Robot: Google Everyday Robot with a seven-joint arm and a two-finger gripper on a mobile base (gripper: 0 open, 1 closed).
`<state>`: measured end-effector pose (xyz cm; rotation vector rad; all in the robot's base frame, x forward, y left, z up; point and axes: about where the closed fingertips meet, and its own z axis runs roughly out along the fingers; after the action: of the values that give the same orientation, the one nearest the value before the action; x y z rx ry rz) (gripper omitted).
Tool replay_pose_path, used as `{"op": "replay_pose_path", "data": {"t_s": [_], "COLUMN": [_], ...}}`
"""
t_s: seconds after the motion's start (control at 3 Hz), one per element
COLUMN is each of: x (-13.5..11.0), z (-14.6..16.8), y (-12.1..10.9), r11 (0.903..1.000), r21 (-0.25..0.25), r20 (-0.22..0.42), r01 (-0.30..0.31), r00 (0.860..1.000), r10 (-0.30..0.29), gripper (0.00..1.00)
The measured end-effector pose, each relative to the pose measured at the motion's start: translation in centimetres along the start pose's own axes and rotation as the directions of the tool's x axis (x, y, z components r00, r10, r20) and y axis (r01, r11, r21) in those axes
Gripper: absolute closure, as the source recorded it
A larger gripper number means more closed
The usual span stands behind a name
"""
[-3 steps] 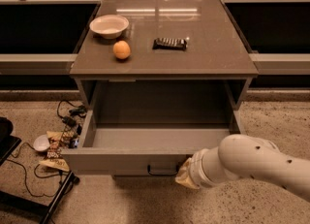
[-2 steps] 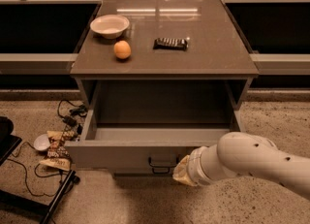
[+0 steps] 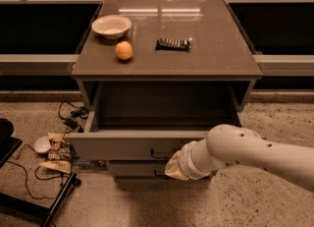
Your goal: Close top drawer
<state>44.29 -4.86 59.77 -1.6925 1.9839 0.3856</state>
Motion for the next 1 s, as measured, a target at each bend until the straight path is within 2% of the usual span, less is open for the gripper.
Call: {"op": "replay_pose_path", "data": {"t_s": [0.67, 1.0], "x": [-0.4, -0.5], "z": [1.5, 1.8], "y": [-2.9, -6.7], "r11": [1.0000, 1.0000], "r21": [-0.006, 0.003], "r20": [0.000, 0.003], "r01": [0.004, -0.006], "r00": [1.000, 1.000], "r10": [-0.004, 0.006], "gripper": [1.00, 1.00]}}
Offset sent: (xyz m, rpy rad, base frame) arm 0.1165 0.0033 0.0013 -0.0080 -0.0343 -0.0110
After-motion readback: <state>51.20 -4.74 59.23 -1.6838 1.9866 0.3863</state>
